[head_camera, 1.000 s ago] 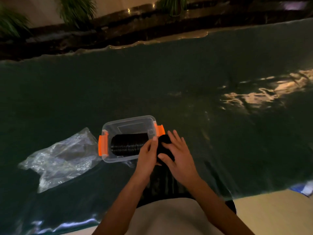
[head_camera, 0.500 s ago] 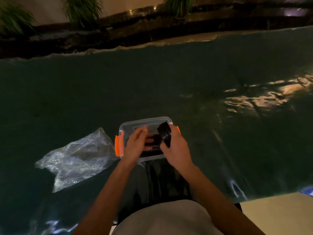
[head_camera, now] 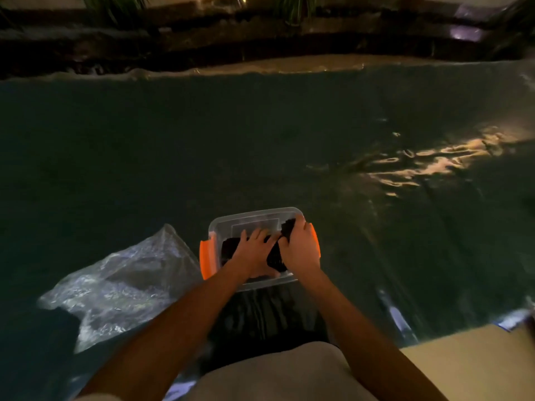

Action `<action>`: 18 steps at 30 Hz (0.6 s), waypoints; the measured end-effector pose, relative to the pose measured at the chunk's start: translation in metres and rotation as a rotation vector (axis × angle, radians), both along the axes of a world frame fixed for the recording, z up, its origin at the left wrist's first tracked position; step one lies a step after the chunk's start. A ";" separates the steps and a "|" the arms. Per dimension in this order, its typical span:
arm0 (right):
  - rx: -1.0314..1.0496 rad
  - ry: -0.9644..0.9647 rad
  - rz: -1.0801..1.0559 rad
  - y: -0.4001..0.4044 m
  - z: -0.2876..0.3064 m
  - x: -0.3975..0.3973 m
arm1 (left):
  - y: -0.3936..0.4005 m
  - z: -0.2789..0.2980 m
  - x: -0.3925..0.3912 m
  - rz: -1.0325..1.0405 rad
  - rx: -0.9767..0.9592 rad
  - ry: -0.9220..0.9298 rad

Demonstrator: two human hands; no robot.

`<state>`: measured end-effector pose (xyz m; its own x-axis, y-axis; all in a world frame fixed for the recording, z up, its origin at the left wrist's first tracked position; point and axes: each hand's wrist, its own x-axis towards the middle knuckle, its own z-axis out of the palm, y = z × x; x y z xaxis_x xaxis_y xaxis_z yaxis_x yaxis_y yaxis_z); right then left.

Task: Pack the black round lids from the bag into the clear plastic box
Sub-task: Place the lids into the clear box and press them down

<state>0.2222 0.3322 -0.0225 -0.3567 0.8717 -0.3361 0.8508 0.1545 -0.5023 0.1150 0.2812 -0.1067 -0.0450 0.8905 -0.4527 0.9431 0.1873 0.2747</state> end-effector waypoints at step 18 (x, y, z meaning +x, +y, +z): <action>0.019 0.033 -0.014 0.009 -0.018 -0.010 | 0.012 -0.023 -0.017 0.074 0.190 -0.135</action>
